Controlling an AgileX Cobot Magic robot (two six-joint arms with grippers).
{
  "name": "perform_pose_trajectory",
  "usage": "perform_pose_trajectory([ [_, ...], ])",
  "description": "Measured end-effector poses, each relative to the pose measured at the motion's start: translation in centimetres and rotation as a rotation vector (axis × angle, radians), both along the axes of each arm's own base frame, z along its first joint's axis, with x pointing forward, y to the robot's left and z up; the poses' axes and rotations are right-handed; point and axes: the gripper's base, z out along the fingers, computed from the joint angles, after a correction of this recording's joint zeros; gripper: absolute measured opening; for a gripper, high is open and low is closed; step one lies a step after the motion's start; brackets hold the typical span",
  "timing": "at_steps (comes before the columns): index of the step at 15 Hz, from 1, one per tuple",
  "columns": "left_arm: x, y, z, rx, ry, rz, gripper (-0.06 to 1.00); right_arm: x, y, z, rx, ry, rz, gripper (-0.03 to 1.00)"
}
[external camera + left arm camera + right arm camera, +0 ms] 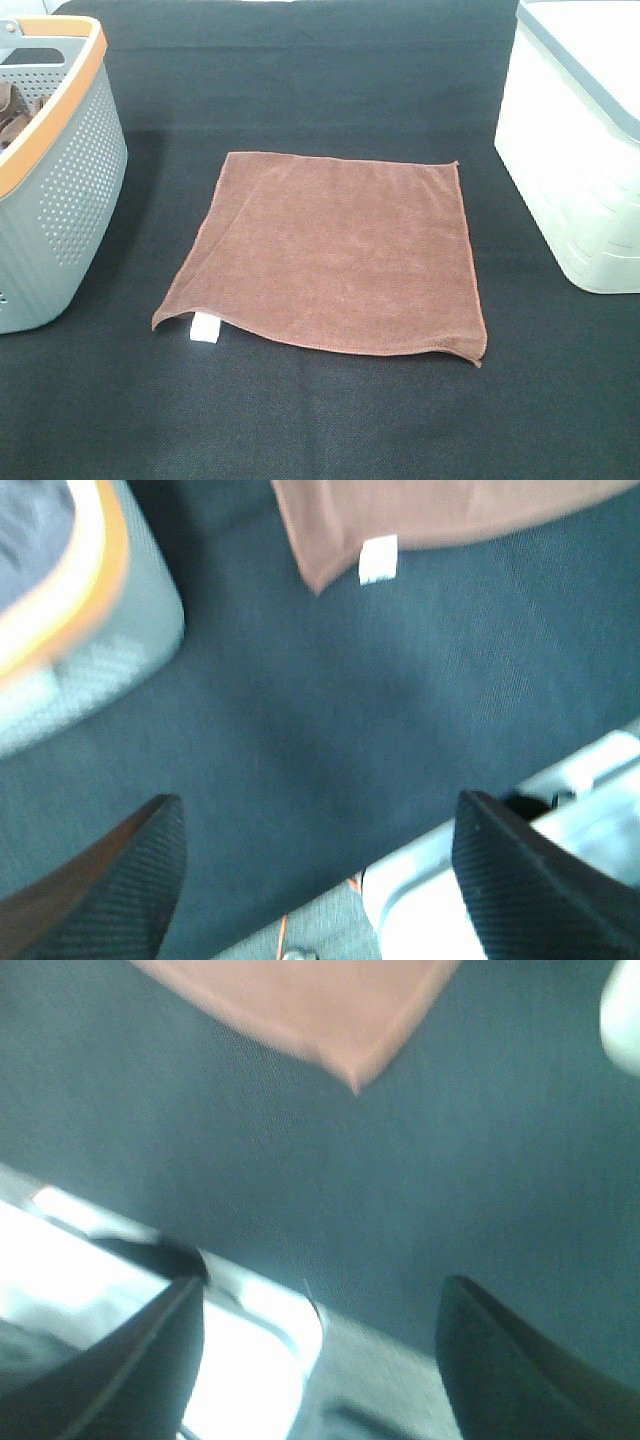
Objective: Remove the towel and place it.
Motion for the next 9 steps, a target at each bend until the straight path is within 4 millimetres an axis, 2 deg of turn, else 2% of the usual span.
perform_pose_trajectory([
  [1,0.0,0.0,0.0,0.000,0.000,0.000,0.71,0.0,0.0,0.0,0.000,0.000,0.000,0.63],
  [3,-3.2,1.5,-3.1,0.002,0.005,0.001,0.71,-3.3,-1.3,-2.5,-0.038,-0.003,0.000,0.63],
  [5,-5.4,2.5,-4.6,-0.020,-0.043,0.002,0.71,-5.5,-2.1,-3.5,-0.049,-0.061,-0.004,0.63],
  [9,-9.0,4.2,-6.2,-0.065,-0.250,-0.064,0.71,-9.3,-3.6,-4.4,-0.016,-0.336,-0.027,0.63],
])
